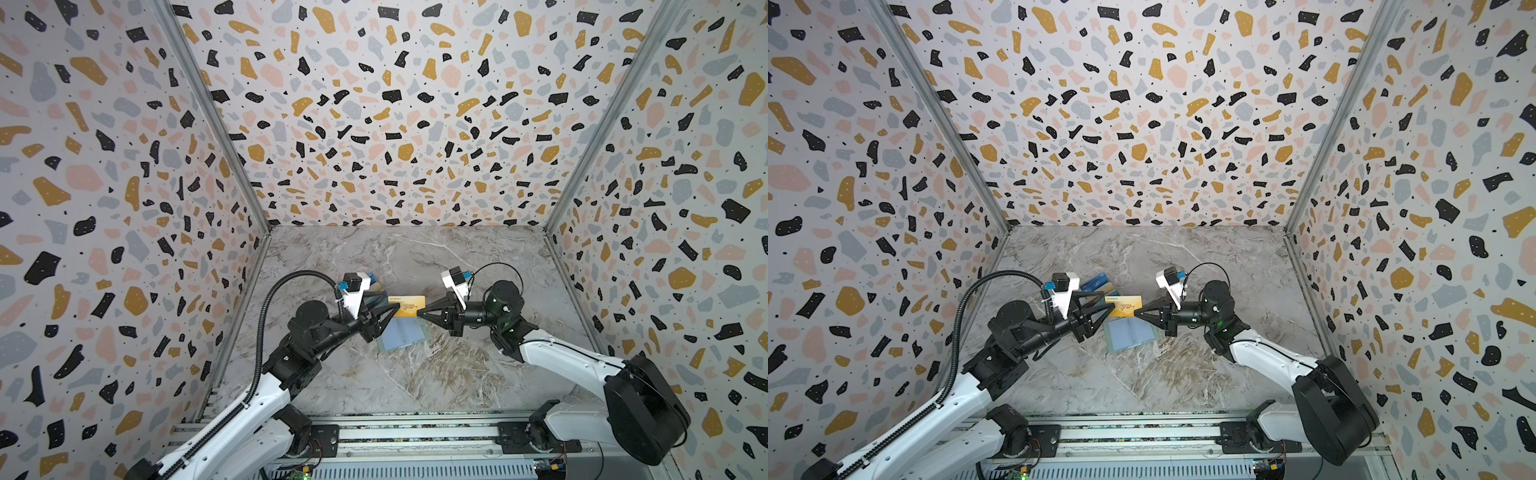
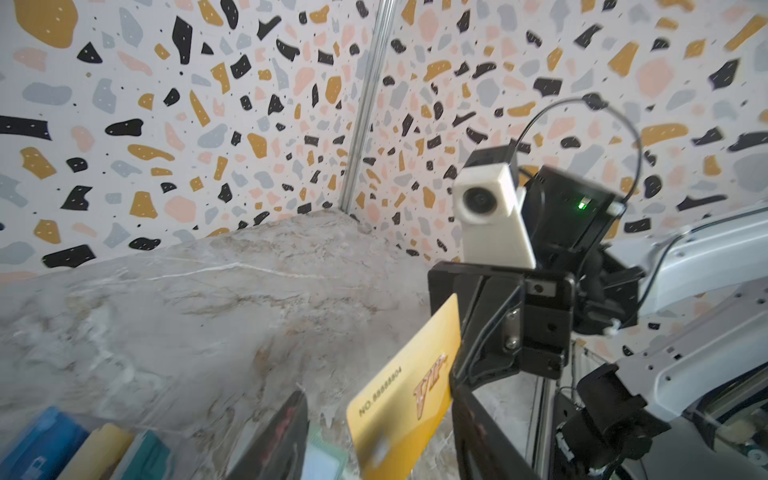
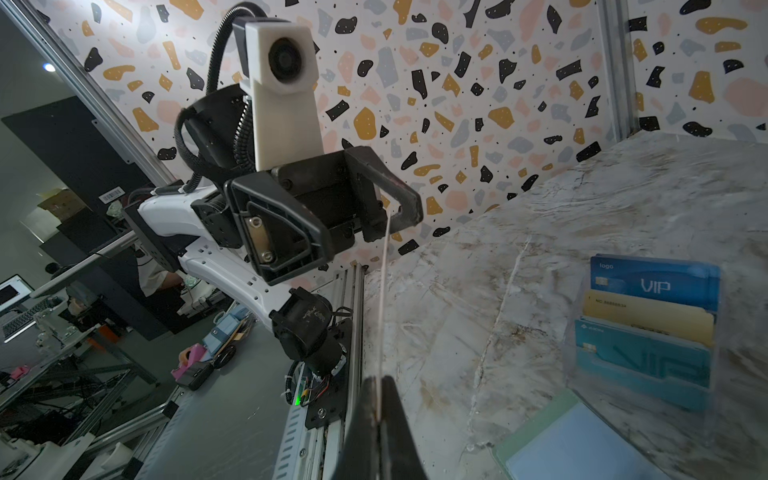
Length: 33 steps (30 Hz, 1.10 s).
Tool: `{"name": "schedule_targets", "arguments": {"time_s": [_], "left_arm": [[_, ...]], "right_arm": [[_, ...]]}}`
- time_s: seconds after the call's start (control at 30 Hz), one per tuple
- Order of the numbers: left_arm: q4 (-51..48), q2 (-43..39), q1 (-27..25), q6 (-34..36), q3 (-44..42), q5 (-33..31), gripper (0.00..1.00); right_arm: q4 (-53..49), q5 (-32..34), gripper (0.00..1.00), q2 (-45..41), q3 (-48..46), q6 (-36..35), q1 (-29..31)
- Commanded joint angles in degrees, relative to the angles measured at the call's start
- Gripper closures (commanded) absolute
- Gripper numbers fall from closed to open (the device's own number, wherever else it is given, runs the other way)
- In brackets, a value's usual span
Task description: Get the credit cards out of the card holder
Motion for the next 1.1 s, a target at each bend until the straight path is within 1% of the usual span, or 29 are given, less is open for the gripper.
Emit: {"name": "schedule_targets", "arguments": {"time_s": [0.0,0.07,0.17,0.3,0.37,0.57,0.7,0.83,0.93,1.07], "left_arm": [[-14.22,0.82,0.24,10.34,4.82,0.16,0.43],[-17.97,1.73,0.28,13.65,7.52,1.79,0.44],[-23.57,3.67,0.23,18.72,11.49,6.11,0.46],[-29.68,6.47,0.24,24.46,15.17,13.55,0.49],[-32.24,7.83,0.28,27.23,16.39,15.88,0.52],[-36.82,11.31,0.23,30.93,18.66,15.55,0.58],[-39.47,13.07,0.23,33.41,19.90,17.21,0.62],[-41.77,14.12,0.24,35.82,20.70,19.38,0.64],[-43.57,14.93,0.23,37.40,21.32,20.67,0.67],[-45.11,15.79,0.24,38.56,21.60,21.14,0.69]], "right_arm": [[-22.73,-0.30,1.00,-2.64,4.59,-17.00,0.04],[-28.34,-0.40,1.00,-3.07,5.81,-21.22,0.04],[-34.10,-0.97,1.00,-3.27,7.11,-25.46,0.29],[-38.95,-1.72,1.00,-2.69,8.96,-29.89,1.31],[-40.95,-2.37,1.00,-1.93,10.01,-31.89,2.00],[-46.32,-3.63,1.00,1.15,13.63,-36.69,3.92],[-46.56,-3.20,1.00,2.00,14.42,-37.24,4.33],[-47.95,-3.01,1.00,2.89,15.31,-38.66,4.91],[-48.70,-2.77,1.00,3.47,15.82,-39.24,5.11],[-48.77,-2.57,1.00,3.60,15.98,-39.28,5.31]]}}
